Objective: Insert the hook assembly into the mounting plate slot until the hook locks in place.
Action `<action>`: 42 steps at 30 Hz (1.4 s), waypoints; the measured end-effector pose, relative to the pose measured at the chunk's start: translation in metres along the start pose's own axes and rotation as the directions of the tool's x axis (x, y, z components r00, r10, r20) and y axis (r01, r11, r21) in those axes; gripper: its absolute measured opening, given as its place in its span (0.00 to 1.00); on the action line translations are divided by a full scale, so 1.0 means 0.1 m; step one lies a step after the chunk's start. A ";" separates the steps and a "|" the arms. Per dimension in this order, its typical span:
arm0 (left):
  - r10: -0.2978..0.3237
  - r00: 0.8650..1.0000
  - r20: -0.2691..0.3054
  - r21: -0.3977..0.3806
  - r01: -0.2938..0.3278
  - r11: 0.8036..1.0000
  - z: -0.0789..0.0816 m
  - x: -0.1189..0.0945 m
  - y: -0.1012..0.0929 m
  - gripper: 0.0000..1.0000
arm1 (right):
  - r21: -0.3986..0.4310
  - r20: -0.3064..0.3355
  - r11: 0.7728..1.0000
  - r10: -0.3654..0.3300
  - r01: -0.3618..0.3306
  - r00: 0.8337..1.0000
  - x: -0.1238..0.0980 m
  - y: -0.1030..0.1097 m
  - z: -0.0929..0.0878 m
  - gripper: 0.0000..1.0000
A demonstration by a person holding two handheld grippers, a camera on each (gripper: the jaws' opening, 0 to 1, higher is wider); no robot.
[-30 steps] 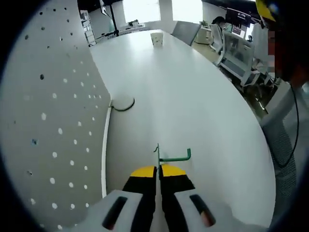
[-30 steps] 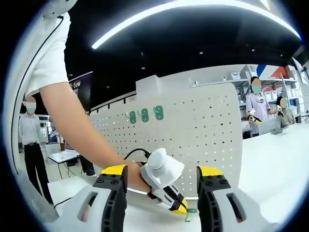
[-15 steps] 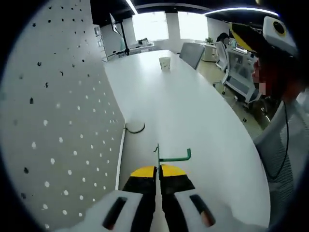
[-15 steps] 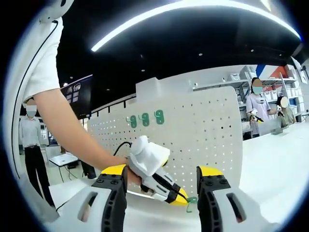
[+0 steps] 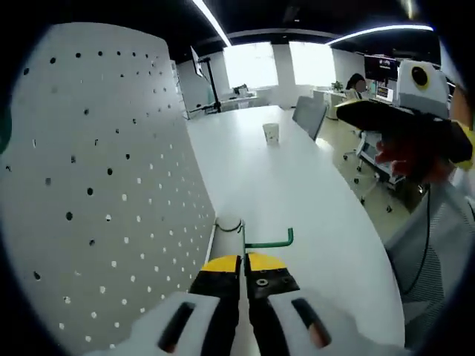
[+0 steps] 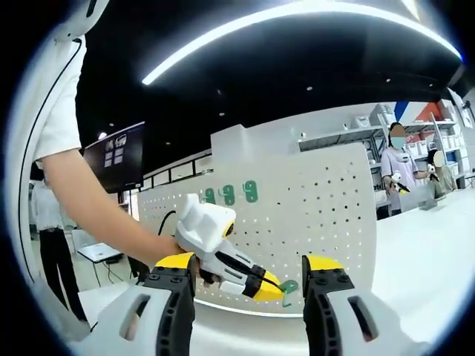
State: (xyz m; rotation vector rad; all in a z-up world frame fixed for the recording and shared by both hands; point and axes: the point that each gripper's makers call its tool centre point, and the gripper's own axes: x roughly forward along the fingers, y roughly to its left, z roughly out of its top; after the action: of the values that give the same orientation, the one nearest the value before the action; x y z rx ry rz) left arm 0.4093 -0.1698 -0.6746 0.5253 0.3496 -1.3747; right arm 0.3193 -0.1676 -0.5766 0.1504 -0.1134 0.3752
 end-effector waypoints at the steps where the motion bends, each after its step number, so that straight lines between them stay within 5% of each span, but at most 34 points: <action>1: 0.007 1.000 0.010 0.000 -0.007 1.000 0.02 -0.04 -0.01 0.01 | 0.001 0.003 1.000 0.002 -0.002 1.000 0.01 0.01 0.02 0.56; 9: 0.071 0.992 0.104 -0.040 -0.067 0.997 0.22 -0.37 -0.01 0.01 | 0.009 0.019 1.000 0.025 -0.025 1.000 0.02 0.13 0.15 0.55; 16: 0.152 0.964 0.219 -0.121 -0.128 0.984 0.40 -0.74 -0.02 0.01 | 0.018 0.033 0.999 0.045 -0.046 0.998 0.06 0.25 0.25 0.55; 20: 0.194 0.951 0.241 -0.156 -0.160 0.975 0.38 -0.92 -0.03 0.02 | 0.028 0.042 0.997 0.069 -0.070 0.997 0.09 0.37 0.31 0.55; 26: 0.278 0.908 0.315 -0.267 -0.196 0.944 0.39 -1.26 -0.02 0.02 | 0.042 0.051 0.993 0.105 -0.107 0.993 0.15 0.52 0.37 0.54; 28: 0.320 0.879 0.354 -0.285 -0.224 0.932 0.41 -1.42 -0.02 0.02 | 0.046 0.051 0.992 0.117 -0.119 0.992 0.16 0.57 0.37 0.54; 33: 0.374 0.833 0.409 -0.325 -0.250 0.912 0.42 -1.69 -0.07 0.02 | 0.047 0.049 0.988 0.146 -0.148 0.988 0.19 0.69 0.37 0.54; 34: 0.390 0.814 0.431 -0.346 -0.250 0.904 0.44 -1.77 -0.08 0.02 | 0.045 0.048 0.987 0.150 -0.152 0.988 0.19 0.72 0.37 0.54; 42: 0.455 0.765 0.455 -0.384 -0.293 0.876 0.33 -2.06 -0.20 0.02 | 0.044 0.042 0.981 0.185 -0.187 0.982 0.21 0.86 0.36 0.53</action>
State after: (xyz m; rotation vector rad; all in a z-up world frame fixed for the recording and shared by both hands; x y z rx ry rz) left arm 0.3524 -0.0187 -0.5407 -0.0548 -0.0227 -0.9897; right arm 0.3034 -0.0872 -0.5273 0.1947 -0.1566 0.5624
